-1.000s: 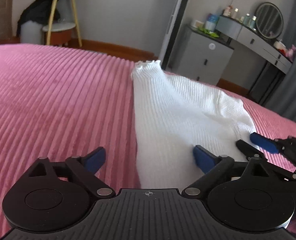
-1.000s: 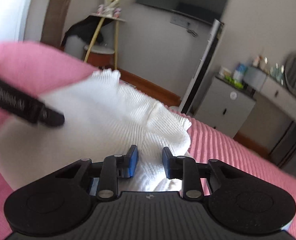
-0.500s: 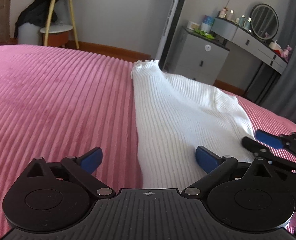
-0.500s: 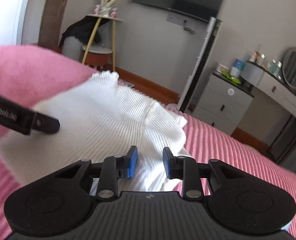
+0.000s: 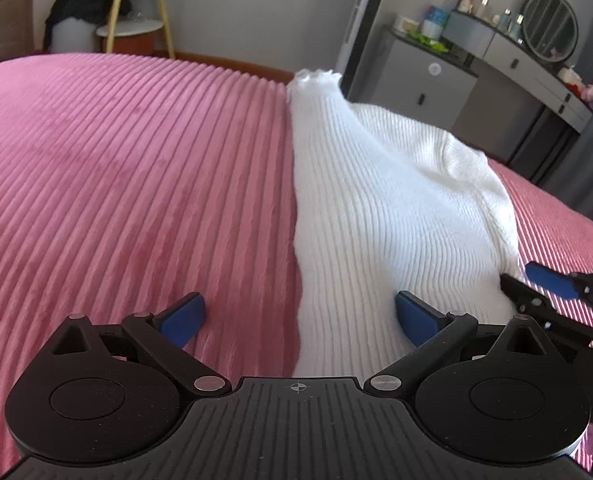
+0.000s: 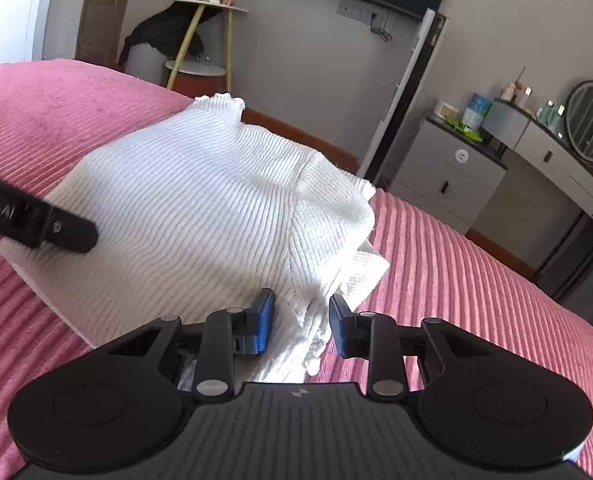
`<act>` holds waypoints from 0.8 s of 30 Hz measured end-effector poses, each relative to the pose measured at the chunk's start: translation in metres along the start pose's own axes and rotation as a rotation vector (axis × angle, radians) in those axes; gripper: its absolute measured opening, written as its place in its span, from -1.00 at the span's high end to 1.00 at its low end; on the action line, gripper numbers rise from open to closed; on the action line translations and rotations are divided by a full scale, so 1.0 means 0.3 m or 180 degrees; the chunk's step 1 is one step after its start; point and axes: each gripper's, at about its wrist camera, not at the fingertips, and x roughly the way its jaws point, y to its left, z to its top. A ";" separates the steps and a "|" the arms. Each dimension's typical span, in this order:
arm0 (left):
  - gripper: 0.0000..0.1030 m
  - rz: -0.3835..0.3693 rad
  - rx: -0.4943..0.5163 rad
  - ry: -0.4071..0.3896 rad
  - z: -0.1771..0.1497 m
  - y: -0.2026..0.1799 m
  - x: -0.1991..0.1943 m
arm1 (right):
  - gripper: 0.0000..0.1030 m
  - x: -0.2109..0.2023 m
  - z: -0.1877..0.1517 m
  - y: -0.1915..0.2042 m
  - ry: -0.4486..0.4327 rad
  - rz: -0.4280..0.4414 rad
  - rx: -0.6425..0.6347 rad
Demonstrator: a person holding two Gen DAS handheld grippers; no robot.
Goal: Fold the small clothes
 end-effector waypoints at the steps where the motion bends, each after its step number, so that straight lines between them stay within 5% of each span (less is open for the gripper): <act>1: -1.00 0.0040 0.0044 0.0040 -0.009 -0.005 -0.014 | 0.38 -0.019 0.004 0.000 0.0031 -0.0019 0.0007; 9: -0.99 -0.0003 -0.0075 0.0311 -0.152 0.005 -0.165 | 0.13 -0.220 -0.049 -0.003 0.0478 -0.0099 0.0644; 11: -0.99 -0.0059 -0.0136 0.0315 -0.195 0.000 -0.223 | -0.37 -0.276 -0.080 0.005 0.0589 0.0020 0.0822; 17: -0.99 -0.0046 -0.0066 0.0134 -0.239 -0.025 -0.389 | -0.93 -0.422 -0.147 0.042 0.0877 0.0193 0.1228; 24: -1.00 0.0057 0.0059 0.0025 -0.229 -0.024 -0.528 | -0.92 -0.528 -0.114 0.082 0.0940 0.0205 0.1367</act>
